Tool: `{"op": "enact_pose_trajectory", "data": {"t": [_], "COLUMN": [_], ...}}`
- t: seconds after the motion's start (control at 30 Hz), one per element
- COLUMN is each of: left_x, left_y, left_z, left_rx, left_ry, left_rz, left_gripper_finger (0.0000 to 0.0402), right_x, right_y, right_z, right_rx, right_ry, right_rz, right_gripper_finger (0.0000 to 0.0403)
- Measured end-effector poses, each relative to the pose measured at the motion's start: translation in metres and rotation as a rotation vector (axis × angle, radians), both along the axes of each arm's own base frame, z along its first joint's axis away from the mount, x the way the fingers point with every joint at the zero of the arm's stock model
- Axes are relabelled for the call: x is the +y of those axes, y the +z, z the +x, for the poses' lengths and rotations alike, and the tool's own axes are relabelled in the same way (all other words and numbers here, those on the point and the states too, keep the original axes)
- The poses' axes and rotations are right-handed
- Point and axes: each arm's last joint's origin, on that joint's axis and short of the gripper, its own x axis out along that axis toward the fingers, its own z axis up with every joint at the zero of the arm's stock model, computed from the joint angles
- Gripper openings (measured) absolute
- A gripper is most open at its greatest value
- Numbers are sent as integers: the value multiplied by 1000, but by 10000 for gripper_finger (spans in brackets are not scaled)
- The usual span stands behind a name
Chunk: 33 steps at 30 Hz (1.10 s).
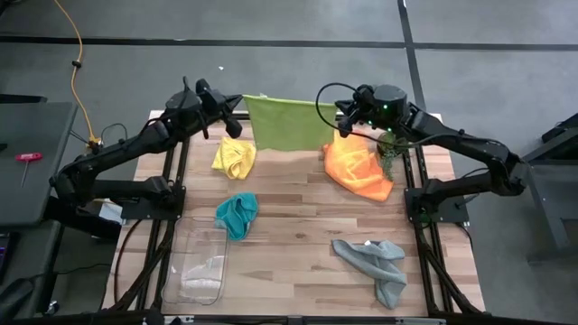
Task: Fold microfiber towels
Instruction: Fold the green microfiber towel
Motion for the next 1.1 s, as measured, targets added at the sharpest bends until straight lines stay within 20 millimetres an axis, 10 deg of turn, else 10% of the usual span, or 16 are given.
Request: {"op": "enact_pose_trajectory", "data": {"t": [0.47, 1.1], "left_x": [-56, -144], "left_y": [-29, -93], "left_z": [23, 37], "left_rx": [165, 232], "left_ry": [-208, -280], "left_rz": [-313, -814], "left_gripper_finger": [0, 0], "right_x": [61, 131], "right_y": [-24, -115], "right_z": [14, 11], "right_rx": [174, 214], "right_ry": [126, 157], "right_rz": [202, 518], "right_gripper_finger": [0, 0]}}
